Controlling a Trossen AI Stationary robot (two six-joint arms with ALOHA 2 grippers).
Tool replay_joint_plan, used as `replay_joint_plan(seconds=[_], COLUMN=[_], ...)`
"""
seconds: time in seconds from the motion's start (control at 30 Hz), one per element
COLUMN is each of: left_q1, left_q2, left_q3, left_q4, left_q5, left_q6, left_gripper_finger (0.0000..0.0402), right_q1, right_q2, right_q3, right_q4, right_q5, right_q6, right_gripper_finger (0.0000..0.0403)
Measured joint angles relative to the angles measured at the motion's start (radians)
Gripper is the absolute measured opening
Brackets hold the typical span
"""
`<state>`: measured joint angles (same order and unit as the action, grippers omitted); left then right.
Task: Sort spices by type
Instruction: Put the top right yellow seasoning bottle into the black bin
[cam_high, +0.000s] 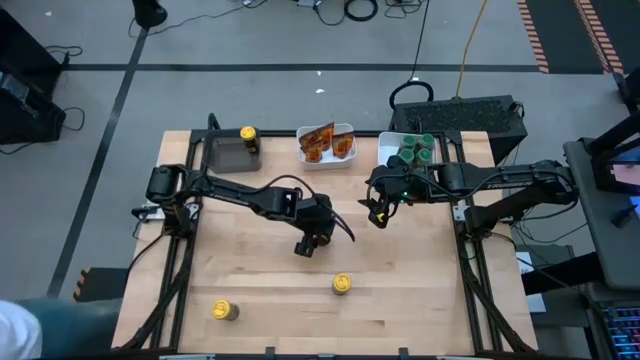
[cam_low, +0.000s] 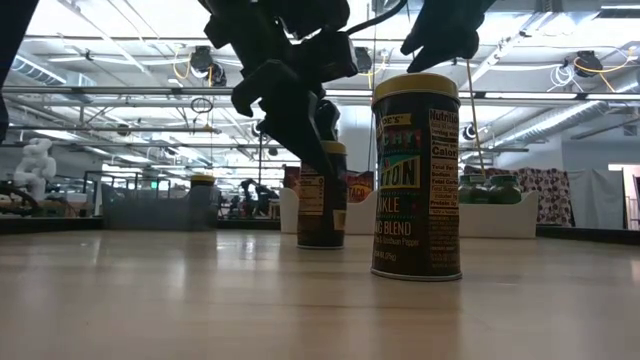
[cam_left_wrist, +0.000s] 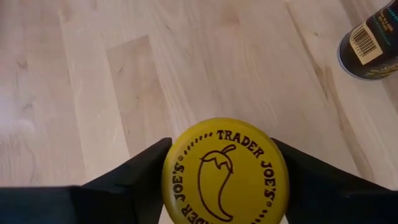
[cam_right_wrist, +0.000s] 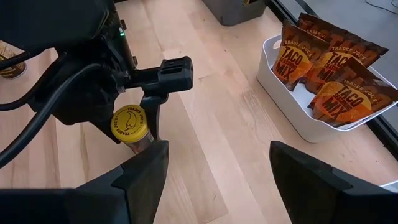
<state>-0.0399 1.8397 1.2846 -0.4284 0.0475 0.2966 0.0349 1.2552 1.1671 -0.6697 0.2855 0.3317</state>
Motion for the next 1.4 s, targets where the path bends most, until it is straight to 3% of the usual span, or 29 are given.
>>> replay_joint_plan(seconds=[0.13,0.33,0.7,1.13,1.4], left_q1=[0.0,0.001,0.052,0.274,0.478], left_q2=[0.0,-0.005,-0.154,-0.408,-0.485], left_q3=[0.0,0.0,0.001,0.001,0.001], left_q4=[-0.006,-0.011,-0.051,-0.229,-0.362], left_q5=[0.0,0.0,-0.072,-0.157,-0.192], left_q6=[0.0,-0.002,-0.05,-0.161,-0.24], left_gripper_finger=[0.0235,0.0235,0.0236,0.0237,0.0237], right_q1=[0.0,0.0,0.0,-0.002,-0.002], right_q2=[0.0,0.0,0.0,0.0,0.0], right_q3=[0.0,0.0,0.0,0.0,0.0], right_q4=[0.0,0.0,0.009,0.045,0.08], right_q5=[0.0,0.0,0.0,0.008,0.008], right_q6=[0.0,0.0,0.0,-0.003,-0.001], right_gripper_finger=[0.0263,0.0263,0.0263,0.0263,0.0263])
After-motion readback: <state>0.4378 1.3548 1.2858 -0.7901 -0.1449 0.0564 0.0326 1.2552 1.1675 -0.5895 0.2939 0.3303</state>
